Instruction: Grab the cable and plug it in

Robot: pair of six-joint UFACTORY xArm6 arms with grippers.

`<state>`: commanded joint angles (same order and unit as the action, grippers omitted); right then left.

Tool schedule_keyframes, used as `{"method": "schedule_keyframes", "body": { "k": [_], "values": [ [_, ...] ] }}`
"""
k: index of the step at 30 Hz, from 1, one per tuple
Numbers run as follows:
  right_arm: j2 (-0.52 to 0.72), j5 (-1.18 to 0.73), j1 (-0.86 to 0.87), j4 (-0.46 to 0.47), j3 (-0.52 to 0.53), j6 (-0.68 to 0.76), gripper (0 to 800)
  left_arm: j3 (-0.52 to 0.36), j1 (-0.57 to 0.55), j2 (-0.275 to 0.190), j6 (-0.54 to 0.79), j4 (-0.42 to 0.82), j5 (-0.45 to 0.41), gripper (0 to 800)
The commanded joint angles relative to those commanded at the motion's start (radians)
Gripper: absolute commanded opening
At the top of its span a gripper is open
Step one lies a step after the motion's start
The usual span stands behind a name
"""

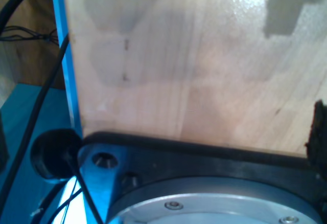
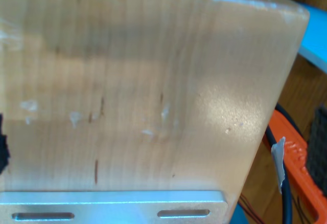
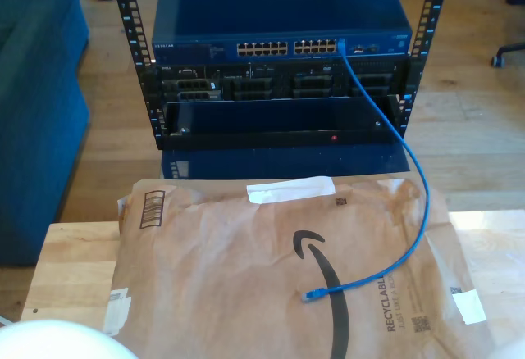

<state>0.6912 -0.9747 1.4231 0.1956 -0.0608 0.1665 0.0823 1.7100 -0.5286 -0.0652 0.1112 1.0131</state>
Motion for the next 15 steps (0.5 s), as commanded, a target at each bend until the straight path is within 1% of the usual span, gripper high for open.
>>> {"method": "schedule_keyframes", "body": {
  "k": [3,6,15],
  "values": [
    [-0.029,0.072,-0.002,-0.002,0.032,0.003,799,0.0,0.0,0.0,0.0,0.0,0.0,798],
    [-0.031,0.14,-0.002,-0.002,0.06,0.003,799,0.0,0.0,0.0,-0.002,-0.002,0.0,798],
    [-0.029,0.141,-0.003,0.0,0.063,0.003,799,0.002,0.0,0.0,0.0,-0.002,0.0,798]
  ]
}}
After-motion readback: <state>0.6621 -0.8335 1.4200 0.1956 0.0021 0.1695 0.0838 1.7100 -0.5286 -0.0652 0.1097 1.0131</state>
